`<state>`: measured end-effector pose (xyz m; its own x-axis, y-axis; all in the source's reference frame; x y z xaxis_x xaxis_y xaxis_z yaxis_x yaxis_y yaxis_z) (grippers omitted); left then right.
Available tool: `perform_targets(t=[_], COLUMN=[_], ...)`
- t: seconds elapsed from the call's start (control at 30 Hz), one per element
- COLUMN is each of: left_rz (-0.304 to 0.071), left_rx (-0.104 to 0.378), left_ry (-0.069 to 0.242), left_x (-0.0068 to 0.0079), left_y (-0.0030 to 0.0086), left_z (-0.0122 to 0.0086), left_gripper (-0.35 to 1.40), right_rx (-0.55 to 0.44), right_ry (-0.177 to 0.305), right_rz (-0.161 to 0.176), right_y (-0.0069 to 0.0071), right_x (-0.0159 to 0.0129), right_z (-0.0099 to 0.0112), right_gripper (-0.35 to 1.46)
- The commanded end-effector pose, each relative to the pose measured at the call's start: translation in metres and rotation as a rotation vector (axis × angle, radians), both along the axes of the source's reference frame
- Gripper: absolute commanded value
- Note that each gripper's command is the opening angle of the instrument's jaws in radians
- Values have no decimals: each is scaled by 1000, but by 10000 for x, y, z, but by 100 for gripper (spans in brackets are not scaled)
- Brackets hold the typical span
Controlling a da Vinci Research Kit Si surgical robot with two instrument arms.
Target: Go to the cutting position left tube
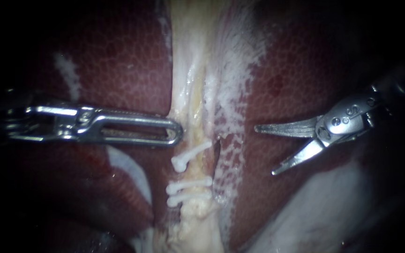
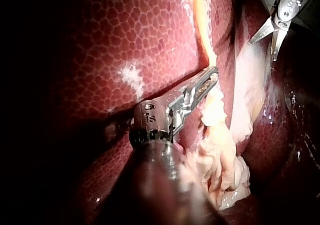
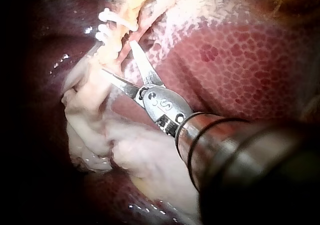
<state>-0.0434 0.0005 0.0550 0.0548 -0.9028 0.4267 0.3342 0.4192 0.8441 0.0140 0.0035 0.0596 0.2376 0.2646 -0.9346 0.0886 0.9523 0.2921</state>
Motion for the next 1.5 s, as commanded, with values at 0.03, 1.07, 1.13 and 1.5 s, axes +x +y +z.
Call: perform_targets(t=[0.03,1.07,1.13,1.5], left_rz=[0,-8,-8,-8], left_rx=[0,21,21,21], left_ry=[0,-30,-30,-30], left_x=[0,35,36,35], left_y=[0,8,8,8], left_z=[0,-70,-71,-71], left_gripper=[-35,-35,-35,-35], right_rx=[0,184,193,204], right_ry=[0,-39,-41,-64], right_rz=[0,-132,-141,-188], right_y=[0,-77,-80,-83], right_x=[0,65,69,88], right_z=[0,60,60,58], right_gripper=[143,141,141,139])
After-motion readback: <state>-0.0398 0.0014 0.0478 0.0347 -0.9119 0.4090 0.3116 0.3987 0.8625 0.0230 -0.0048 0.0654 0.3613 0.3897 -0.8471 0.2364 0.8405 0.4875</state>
